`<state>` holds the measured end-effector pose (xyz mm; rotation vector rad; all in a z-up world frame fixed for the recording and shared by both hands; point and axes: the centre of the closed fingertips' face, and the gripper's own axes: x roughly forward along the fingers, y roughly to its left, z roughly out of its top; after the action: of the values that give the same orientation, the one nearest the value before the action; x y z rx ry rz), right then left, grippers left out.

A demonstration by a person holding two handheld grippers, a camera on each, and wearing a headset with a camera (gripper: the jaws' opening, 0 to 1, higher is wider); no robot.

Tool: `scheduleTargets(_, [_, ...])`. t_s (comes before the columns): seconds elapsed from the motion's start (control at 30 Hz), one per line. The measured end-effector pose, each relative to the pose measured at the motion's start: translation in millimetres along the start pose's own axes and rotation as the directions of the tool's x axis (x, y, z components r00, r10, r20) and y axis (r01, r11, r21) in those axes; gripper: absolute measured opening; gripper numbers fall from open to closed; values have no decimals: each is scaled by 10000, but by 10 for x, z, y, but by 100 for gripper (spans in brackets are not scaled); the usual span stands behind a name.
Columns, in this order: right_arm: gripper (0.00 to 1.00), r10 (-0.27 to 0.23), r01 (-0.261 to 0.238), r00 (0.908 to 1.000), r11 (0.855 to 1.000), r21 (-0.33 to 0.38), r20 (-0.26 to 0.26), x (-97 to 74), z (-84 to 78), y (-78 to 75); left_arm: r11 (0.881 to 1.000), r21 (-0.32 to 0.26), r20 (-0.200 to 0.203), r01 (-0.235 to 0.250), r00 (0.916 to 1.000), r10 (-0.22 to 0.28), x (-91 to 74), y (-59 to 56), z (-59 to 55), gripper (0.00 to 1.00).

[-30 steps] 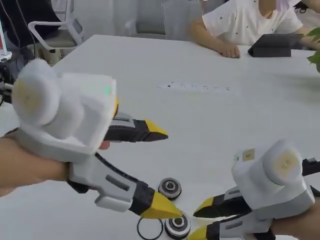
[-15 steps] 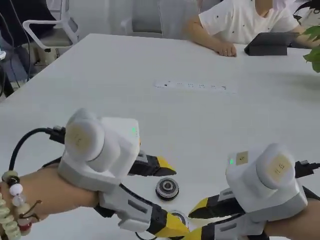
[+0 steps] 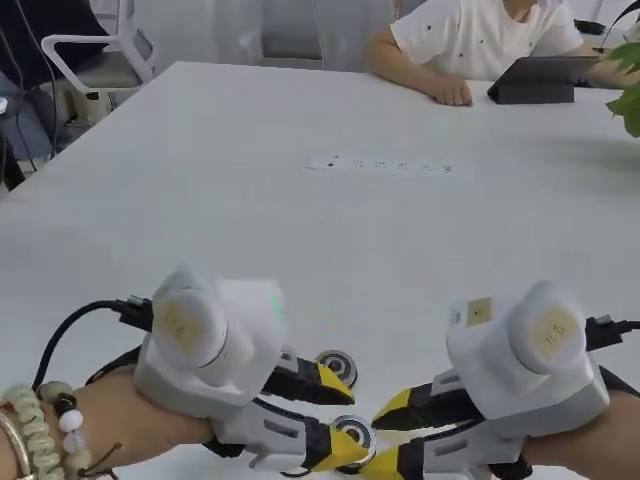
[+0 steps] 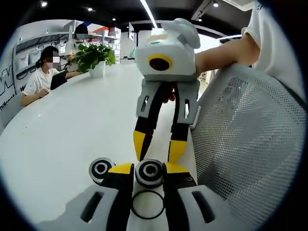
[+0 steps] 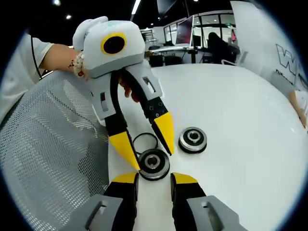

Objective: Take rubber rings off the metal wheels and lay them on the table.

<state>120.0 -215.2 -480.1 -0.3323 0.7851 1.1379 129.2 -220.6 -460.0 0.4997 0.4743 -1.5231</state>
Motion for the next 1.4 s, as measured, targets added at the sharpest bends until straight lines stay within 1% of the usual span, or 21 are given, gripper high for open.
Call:
scheduleTargets(0.03, [24,23,-23,10000,10000,-39,-37,4,-7,7,10000,53,-81,-79,9999,79,11,4,-22,17])
scheduleTargets(0.13, [23,35,-37,9999,9999,-145,-126,17,-22,14,9999,-137,48,-53,10000,54,6,17,-16,14])
scheduleTargets(0.37, [23,19,-24,9999,9995,-320,-166,24,-24,18,9999,-61,85,-98,9999,98,3,18,-15,14])
scheduleTargets(0.5, [22,-36,31,9999,9993,-368,-130,24,-18,10,9998,150,90,-118,9999,117,2,8,-14,13])
scheduleTargets(0.63, [20,-70,66,9999,9990,-449,-80,20,-10,6,9996,233,103,-135,9999,133,4,3,-10,13])
scheduleTargets(0.67, [20,-60,57,10000,9987,-500,-70,19,-7,7,9996,251,106,-104,9999,101,4,-3,-7,12])
scheduleTargets(0.73, [20,-64,60,10000,9984,-564,-70,20,-7,5,9991,415,80,105,9999,-109,7,-47,-8,8])
scheduleTargets(0.8, [19,-49,44,10000,9977,-681,-60,20,-7,7,9997,258,85,26,10000,-28,9,-25,-12,8])
scheduleTargets(1.0, [17,-50,35,9999,9955,-950,-155,8,-9,8,9998,210,171,27,9998,-30,5,-25,-8,8])
scheduleTargets(1.03, [17,-55,37,9998,9950,-996,-180,7,-12,7,9998,211,177,24,9998,-28,5,-25,-8,8])
scheduleTargets(1.07, [14,-103,75,9996,9942,-1074,-255,5,-22,-1,9998,207,182,15,9998,-19,5,-27,-6,8])
scheduleTargets(1.1, [11,-179,66,9973,9878,-1558,-708,-27,-88,-31,9998,214,191,7,9998,-11,4,-26,-5,8])
scheduleTargets(1.13, [9,-134,86,9992,9919,-1266,-376,-11,-42,-9,9998,211,198,9,9998,-13,2,-27,-4,8])
scheduleTargets(1.17, [8,-133,85,9991,9935,-1139,-413,-20,-53,-16,9998,206,204,8,9998,-12,1,-28,-5,8])
scheduleTargets(1.4, [1,-257,193,9985,9916,-1281,-482,-24,-55,-43,9999,164,262,-10,9997,6,0,-33,-2,8])
